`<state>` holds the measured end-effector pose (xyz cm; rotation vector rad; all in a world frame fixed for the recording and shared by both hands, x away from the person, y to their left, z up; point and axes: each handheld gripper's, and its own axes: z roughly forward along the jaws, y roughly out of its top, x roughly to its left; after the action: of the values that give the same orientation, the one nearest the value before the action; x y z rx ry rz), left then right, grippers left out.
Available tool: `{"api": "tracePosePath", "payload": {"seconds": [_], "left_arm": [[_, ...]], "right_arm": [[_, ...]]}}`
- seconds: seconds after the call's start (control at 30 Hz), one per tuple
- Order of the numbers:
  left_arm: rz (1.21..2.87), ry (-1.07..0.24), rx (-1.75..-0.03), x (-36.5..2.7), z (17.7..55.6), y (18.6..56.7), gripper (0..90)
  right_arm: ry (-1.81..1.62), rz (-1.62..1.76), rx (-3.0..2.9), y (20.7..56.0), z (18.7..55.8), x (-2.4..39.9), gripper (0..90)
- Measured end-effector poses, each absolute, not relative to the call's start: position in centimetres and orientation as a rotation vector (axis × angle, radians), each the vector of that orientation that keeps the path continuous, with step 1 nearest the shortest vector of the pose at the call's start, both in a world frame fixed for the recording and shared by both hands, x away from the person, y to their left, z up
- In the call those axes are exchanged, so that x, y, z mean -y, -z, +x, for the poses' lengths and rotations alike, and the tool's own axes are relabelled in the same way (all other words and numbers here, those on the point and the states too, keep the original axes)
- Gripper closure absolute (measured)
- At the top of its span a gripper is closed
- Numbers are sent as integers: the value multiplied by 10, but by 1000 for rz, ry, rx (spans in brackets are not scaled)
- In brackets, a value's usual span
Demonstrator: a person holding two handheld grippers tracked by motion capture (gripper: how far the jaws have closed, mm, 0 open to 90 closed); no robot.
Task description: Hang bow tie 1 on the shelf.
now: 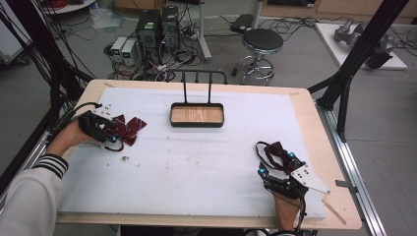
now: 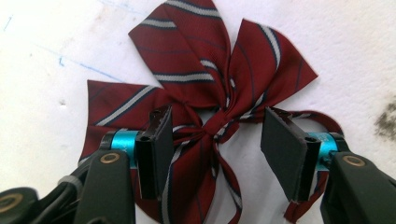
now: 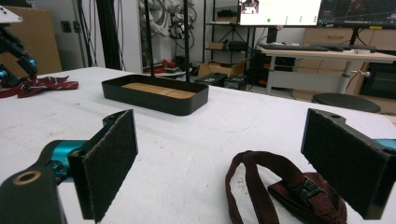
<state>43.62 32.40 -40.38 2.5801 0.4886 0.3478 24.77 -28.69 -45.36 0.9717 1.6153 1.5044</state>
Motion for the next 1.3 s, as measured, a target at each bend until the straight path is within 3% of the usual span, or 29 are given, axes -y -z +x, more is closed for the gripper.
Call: {"api": "tracePosePath", "payload": {"seconds": [0.47, 1.3], "left_arm": [[2661, -373, -451, -318, 441, 409, 482], [2656, -294, -520, -316, 442, 414, 729]], "right_arm": [[-1511, 971, -1611, 454, 248, 287, 99], [-1520, 983, -1603, 454, 247, 288, 99]]}}
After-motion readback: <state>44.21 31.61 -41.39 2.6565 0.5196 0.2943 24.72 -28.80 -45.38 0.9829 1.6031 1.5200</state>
